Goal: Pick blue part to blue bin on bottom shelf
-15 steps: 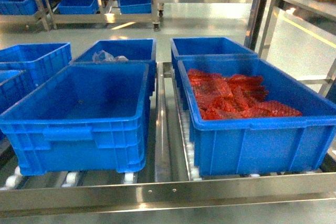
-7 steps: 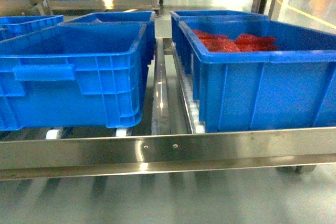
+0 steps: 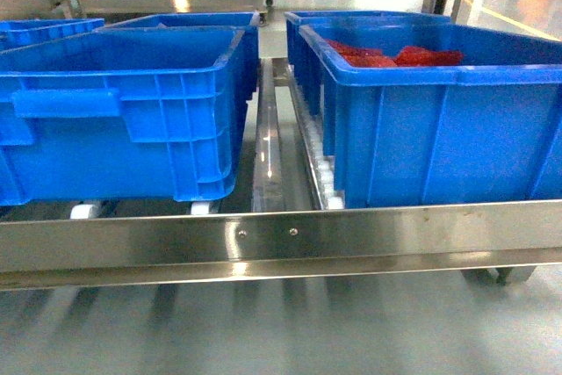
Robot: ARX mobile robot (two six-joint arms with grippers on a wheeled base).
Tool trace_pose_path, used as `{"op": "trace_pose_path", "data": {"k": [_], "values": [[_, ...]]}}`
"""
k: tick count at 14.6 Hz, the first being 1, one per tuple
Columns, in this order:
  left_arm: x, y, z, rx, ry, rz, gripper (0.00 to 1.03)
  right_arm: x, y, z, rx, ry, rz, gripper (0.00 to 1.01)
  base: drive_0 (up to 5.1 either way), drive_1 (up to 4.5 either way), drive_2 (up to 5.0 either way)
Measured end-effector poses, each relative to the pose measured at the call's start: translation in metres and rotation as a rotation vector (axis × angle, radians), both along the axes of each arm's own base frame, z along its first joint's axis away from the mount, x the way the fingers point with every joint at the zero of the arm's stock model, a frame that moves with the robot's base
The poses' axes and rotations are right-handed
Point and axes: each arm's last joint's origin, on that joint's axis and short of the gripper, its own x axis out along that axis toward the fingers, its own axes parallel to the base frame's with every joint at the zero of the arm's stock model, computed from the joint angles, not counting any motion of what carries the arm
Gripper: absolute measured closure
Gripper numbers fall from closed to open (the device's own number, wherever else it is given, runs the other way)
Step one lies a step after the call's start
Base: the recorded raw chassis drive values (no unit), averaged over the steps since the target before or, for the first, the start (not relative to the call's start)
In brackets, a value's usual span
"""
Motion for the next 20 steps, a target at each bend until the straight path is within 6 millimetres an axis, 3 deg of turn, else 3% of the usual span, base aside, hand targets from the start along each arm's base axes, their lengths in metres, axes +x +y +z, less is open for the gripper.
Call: {"op": "trace_pose_path", "data": {"k": [2, 20], "values": [[0.0000, 0.0000, 0.0000, 0.000, 0.000, 0.000, 0.60, 0.0000, 0.0000, 0.0000, 0.000, 0.000, 0.000, 0.03, 0.0, 0.00, 0.0], [0.0001, -0.0001, -0.0001, 0.001, 0.002, 0.000, 0.60, 0.0000, 0.0000, 0.0003, 0.000, -0.003, 0.000, 0.03, 0.1, 4.15, -4.0]]}}
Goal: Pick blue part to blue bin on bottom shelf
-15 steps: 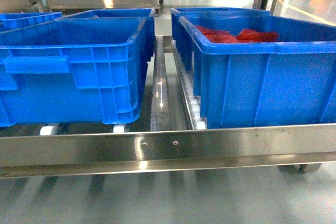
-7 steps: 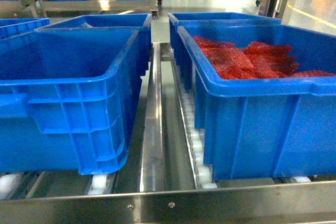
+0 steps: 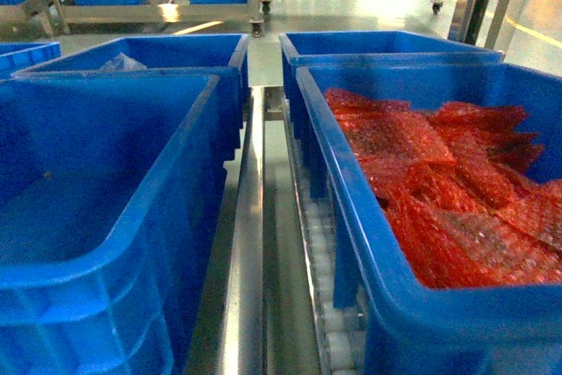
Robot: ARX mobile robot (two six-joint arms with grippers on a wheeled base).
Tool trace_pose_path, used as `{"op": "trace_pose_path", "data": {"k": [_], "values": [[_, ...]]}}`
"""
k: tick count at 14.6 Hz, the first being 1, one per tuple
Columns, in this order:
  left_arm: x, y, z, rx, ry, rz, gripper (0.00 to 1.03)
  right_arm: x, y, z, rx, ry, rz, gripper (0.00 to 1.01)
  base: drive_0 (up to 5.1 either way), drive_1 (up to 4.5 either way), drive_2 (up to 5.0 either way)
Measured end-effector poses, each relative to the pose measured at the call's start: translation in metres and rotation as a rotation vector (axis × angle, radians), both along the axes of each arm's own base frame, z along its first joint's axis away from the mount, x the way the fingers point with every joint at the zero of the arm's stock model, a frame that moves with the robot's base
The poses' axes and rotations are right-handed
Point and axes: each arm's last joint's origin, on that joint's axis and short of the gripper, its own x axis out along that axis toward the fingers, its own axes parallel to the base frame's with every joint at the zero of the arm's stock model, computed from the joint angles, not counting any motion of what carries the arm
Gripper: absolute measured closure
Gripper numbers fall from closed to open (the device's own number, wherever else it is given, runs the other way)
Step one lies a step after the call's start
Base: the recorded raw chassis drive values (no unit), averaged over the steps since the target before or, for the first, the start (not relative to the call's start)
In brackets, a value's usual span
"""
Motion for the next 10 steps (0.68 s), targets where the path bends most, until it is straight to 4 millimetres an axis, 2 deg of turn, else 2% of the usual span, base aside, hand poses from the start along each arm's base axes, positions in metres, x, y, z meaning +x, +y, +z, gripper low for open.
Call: {"op": "trace_pose_path", "data": {"k": [1, 10], "values": [[-0.0001, 0.0001, 0.0006, -0.004, -0.006, -0.001, 0.60, 0.0000, 0.0000, -0.0002, 0.000, 0.002, 0.000, 0.03, 0.1, 3.00, -2.8], [0.0002, -0.0002, 0.0000, 0.000, 0.000, -0.002, 0.60, 0.0000, 0.0000, -0.0003, 0.000, 0.003, 0.000, 0.03, 0.0, 0.00, 0.0]]}}
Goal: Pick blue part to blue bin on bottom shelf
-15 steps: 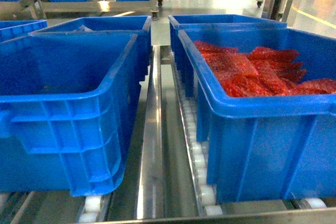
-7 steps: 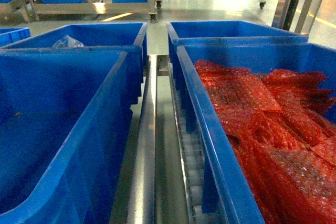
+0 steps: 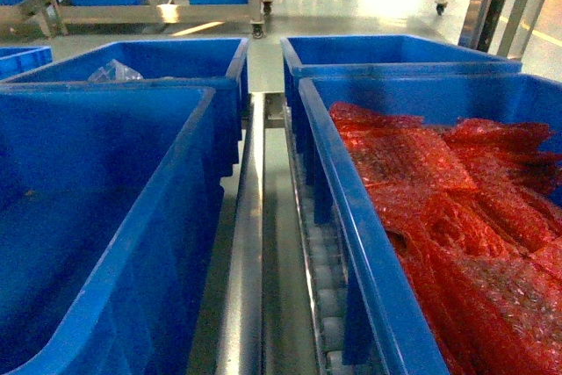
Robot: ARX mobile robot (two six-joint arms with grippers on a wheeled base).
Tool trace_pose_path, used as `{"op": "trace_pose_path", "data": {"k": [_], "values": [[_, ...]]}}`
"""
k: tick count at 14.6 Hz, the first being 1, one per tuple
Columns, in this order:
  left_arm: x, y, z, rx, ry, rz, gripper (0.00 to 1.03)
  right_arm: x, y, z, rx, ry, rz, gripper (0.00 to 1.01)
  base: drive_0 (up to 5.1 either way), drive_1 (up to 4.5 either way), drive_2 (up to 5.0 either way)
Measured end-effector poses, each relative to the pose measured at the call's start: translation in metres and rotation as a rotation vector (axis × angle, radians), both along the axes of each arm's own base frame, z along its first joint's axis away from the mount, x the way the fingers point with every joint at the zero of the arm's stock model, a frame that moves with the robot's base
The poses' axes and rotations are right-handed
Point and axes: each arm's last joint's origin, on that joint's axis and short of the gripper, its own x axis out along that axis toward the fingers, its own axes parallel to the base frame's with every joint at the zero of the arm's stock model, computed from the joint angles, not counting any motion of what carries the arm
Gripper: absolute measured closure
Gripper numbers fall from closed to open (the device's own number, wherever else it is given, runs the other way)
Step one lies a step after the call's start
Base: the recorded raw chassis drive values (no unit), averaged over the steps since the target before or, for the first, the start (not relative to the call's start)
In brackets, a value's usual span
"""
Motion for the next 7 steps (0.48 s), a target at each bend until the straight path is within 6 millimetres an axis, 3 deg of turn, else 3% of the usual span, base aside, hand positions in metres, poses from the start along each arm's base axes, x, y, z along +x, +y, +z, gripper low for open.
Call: {"op": "trace_pose_path", "data": {"k": [7], "values": [[0.0000, 0.0000, 0.0000, 0.000, 0.000, 0.000, 0.60, 0.0000, 0.0000, 0.0000, 0.000, 0.000, 0.000, 0.03, 0.0, 0.00, 0.0]]}}
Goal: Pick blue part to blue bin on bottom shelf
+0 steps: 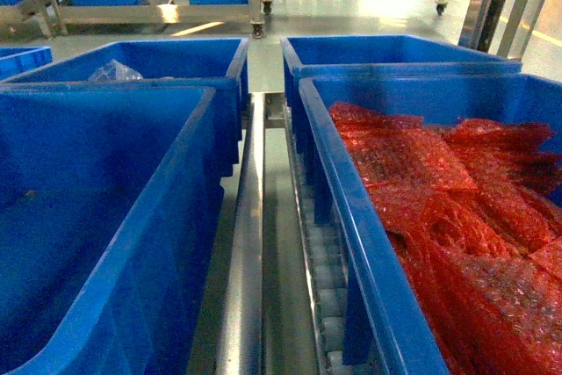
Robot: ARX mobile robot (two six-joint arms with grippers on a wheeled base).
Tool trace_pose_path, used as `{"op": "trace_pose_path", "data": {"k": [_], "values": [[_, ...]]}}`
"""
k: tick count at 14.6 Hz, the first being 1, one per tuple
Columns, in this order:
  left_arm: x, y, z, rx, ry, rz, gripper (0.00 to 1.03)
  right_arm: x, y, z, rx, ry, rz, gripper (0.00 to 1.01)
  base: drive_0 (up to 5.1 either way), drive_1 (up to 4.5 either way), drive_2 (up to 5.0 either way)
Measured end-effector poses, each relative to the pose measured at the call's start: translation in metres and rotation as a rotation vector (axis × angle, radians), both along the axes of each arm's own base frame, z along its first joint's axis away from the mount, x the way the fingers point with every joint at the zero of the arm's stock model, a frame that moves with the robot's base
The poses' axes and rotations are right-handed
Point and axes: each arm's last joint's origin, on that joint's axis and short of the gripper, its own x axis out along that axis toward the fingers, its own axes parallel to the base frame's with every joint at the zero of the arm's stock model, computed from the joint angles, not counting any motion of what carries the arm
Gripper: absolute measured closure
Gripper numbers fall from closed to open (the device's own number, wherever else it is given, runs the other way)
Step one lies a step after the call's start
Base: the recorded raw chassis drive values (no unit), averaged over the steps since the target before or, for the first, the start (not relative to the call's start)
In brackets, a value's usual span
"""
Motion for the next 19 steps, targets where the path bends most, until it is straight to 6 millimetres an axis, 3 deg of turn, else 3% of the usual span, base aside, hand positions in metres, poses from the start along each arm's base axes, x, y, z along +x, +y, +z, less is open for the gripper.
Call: {"op": "trace_pose_path", "data": {"k": [19], "values": [[0.0000, 0.0000, 0.0000, 0.000, 0.000, 0.000, 0.60, 0.0000, 0.0000, 0.0001, 0.000, 0.000, 0.000, 0.03, 0.0, 0.00, 0.0]]}}
